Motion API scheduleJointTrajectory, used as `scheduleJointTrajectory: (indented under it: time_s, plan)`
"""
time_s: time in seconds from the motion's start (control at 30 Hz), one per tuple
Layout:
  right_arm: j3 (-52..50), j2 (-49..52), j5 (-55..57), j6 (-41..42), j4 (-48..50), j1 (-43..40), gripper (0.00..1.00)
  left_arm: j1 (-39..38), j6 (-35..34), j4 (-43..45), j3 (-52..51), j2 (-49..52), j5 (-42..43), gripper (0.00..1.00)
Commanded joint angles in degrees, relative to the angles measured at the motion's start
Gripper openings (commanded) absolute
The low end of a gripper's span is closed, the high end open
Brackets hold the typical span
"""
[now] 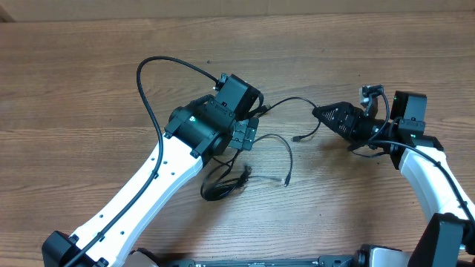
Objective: Untangle cables
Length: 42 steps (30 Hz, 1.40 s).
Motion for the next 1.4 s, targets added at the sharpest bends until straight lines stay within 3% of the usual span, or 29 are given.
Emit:
scheduleJointTrajectory:
  time_s: [0.0,0.13,0.37,0.5,0.7,0.87,1.17,1.37]
  plan:
    - [0.48,0.17,-0.57,-1.20,-0.74,0.02,1.00,0.42,0.17,0.13,1.49,-0.20,0.22,1.00]
    - [0.48,0.17,-0.61,-3.93,-2.25,0.07,1.00,0.44,-0.28,0.57,1.49,-0.20,-0.09,1.00]
    - [0.48,0.15,-0.61,-5.73,-3.93,1.14,1.00,2.49,-8.70,0.55,1.49,-0.20,-2.27,1.00]
    - [0.83,-0.17,-0.15,-6.73,-4.00,1.42,1.00,4.46,-9.68,0.00,1.49,-0.20,-0.15,1.00]
    - [6.91,-3.28,15.50,-8.85,-13.42,5.25,1.00,6.10,-9.66,0.52,1.49,-0.20,0.02,1.00]
    - [13.35,-6.93,25.57,-12.90,-21.46,11.82,1.00,6.34,-7.63,-0.09,1.44,-0.20,-1.29,1.00]
    - [13.84,-10.08,26.32,-31.10,-29.49,25.83,1.00,11.56,-10.12,-2.34,0.42,-0.20,-4.15,1.00]
    - [13.60,-10.08,28.44,-35.41,-30.08,34.99,1.00,16.72,-10.29,-2.80,-0.81,0.15,-0.57,1.00]
